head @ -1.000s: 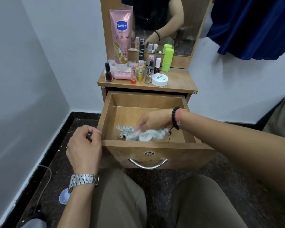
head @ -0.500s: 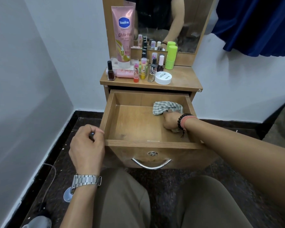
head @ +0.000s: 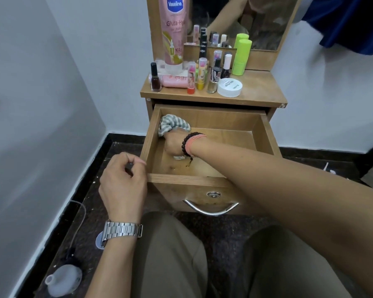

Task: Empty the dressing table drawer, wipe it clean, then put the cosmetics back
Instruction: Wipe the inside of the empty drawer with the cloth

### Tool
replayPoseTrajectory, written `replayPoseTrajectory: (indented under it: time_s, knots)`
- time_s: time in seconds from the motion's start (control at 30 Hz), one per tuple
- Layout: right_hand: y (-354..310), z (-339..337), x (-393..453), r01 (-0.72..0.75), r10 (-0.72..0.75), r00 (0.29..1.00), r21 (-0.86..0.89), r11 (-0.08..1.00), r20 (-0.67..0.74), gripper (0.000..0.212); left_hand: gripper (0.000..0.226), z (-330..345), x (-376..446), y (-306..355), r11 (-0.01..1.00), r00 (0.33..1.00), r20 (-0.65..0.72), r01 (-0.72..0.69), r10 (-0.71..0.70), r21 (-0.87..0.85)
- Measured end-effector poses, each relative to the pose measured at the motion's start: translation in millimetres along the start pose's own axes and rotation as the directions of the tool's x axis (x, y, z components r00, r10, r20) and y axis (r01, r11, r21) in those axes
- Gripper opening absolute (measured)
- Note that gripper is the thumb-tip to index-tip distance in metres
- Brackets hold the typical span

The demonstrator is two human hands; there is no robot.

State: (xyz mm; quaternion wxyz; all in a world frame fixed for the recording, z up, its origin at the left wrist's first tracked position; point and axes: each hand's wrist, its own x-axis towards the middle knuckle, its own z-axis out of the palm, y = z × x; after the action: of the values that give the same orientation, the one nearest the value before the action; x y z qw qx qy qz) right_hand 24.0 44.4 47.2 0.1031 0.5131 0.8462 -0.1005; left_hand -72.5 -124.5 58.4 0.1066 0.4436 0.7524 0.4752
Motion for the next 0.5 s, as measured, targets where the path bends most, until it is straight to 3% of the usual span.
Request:
replayPoseTrajectory:
  time_s: [0.17,0.3,0.43,0.5]
  knots:
    - [43.1,-19.5,-21.5,-0.041,0.07,0.992,-0.257,0.966,0.103,0.039,0.019,-0.5,-0.5,0.6,1.0,1.0,-0.004,0.003,-0.003,-0.017]
    - [86.5,-29.0,-56.7,-0.105,0.201,0.97,-0.508,0.855,0.138,0.052,0.018,-0.9,-1.0,0.9,1.0,1.0,-0.006,0.018,-0.018,-0.009]
    - [118.2,-16.8,-79.2,-0.231,0.383,0.908,-0.559,0.796,0.17,0.045,0.017,-0.9,-3.4,2.5,1.0,1.0,-0.012,0.015,-0.015,-0.002]
    - [113.3,-23.2,-94.5,-0.238,0.387,0.906,-0.552,0.799,0.17,0.047,0.017,-0.5,-3.3,3.1,1.0,1.0,-0.011,0.013,-0.013,-0.001]
